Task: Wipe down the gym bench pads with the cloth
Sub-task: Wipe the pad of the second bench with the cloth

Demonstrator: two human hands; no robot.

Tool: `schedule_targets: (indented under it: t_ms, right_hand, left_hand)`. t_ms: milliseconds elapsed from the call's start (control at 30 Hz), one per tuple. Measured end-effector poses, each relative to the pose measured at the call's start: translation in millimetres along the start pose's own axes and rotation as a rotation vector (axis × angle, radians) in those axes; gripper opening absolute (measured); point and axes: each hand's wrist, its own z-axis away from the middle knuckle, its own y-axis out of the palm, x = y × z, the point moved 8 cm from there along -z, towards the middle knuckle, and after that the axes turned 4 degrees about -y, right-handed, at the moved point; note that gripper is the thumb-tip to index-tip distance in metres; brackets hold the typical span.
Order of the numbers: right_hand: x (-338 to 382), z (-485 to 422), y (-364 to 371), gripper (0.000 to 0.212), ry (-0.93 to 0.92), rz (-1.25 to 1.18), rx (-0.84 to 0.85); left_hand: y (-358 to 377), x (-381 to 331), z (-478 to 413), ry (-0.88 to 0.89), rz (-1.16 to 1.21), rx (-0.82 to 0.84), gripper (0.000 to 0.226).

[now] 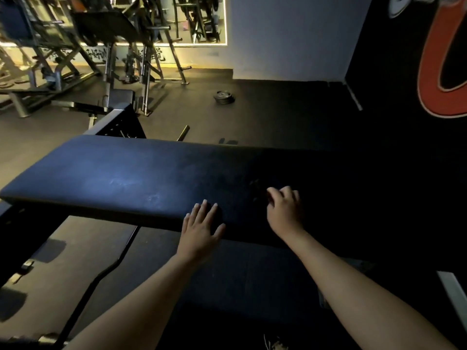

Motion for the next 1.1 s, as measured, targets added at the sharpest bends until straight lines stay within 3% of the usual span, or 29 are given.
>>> schedule_targets:
  t_ms: [100,300,433,667,733,900,1100]
  right_hand:
    - [7.5,17.9,-2.4,0.038,0.087,-0.014,-0.052]
    - [105.2,57.5,28.6,0.044,-0.199,-0.083,0.066]
    - [96.1,70.0,29.3,0.051,-0.274,-0.045,0.113]
    - [36.4,104.0,-3.7,0.051,-0.035,0.057,-0.252]
    - [54.3,104.8,6.9,0.052,-0.008,0.037,-0.242]
    - [129.3,87.4,53.7,0.058,-0.220,-0.059,-0.072]
    - [96.0,96.5,46.3,0.061,-0.251,0.033,-0.059]
  left_hand:
    - [-1.3,-2.0,2.9,0.005,-0.012,-0.003,0.065]
    - [-4.3,2.4,2.6,0.089,-0.059,0.051,0.072]
    - [-4.4,4.1,4.6,0.119,-0.072,0.051,0.077]
    - [-3.2,4.4,8.6,0.111,-0.088,0.067,0.079]
    - [-3.5,4.0,11.5,0.102,-0.074,0.075,0.081]
    - [-5.8,8.9,15.2,0.113,-0.014,0.086,0.077]
    - [-4.7,8.8,20.9,0.093,-0.019,0.052,0.085]
